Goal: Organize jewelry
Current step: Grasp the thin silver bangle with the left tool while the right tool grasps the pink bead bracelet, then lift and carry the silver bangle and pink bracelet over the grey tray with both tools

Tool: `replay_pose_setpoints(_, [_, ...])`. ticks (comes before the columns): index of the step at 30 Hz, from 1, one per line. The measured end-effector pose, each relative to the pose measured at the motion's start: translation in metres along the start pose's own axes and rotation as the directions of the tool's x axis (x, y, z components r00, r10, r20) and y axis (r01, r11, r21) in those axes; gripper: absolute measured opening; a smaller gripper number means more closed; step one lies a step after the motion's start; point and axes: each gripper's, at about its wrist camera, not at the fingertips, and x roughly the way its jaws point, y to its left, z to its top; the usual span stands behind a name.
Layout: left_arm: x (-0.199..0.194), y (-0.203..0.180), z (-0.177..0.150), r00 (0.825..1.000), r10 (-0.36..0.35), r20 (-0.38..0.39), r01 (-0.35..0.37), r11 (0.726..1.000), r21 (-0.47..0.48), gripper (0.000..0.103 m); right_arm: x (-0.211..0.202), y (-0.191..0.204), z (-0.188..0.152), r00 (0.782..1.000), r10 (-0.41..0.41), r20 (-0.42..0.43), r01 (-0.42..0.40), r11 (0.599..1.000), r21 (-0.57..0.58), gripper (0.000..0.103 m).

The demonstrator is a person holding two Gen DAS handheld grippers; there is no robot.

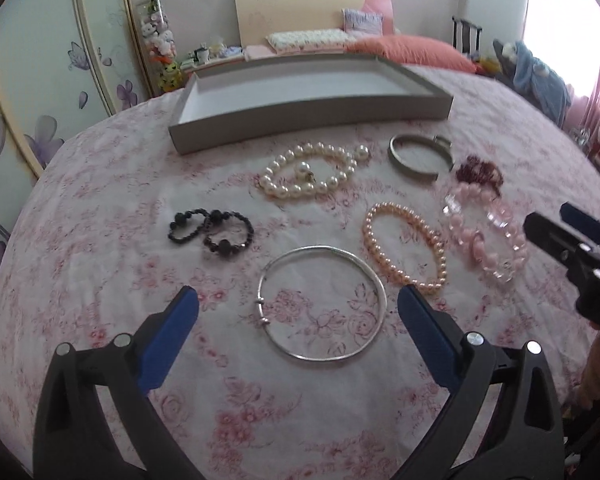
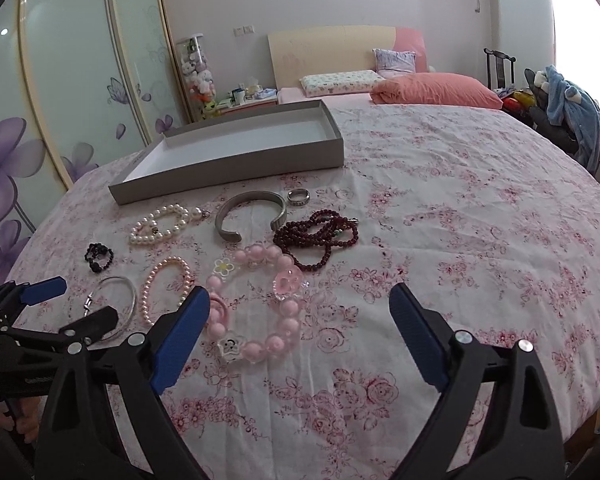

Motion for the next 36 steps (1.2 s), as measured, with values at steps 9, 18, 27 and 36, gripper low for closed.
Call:
replay_pose_setpoints(9, [0.014, -0.001, 0.008, 0.999, -0.025, -0.038, 0.025, 1.0, -0.01, 0.076, 0.015, 0.001, 0.006, 0.998, -0.003, -0.062, 0.002, 1.0, -0.013, 0.088])
replay_pose_setpoints(18, [0.013, 0.006, 0.008, 0.999, -0.034, -0.033, 0.034, 0.999, -0.025, 0.071, 0.02, 0.006, 0.003, 0.997, -0.006, -0.082, 0.004, 1.0, -0.024, 0.088])
replay_pose_setpoints(27, [0.009, 0.049, 0.005, 0.999, 0.019, -0.032, -0.022, 0.992, -0.123, 0.071, 0.036, 0.01, 0.005, 0.991, -0.005, -0.134, 0.0, 0.999, -0.041, 0.066])
replay_pose_setpoints(36, [0.005, 0.055, 0.004, 1.0, 0.021, -0.015, -0.023, 0.99, -0.142, 0.071, 0.04, 0.015, 0.008, 0.991, -0.025, -0.132, 0.015, 0.997, -0.073, 0.031])
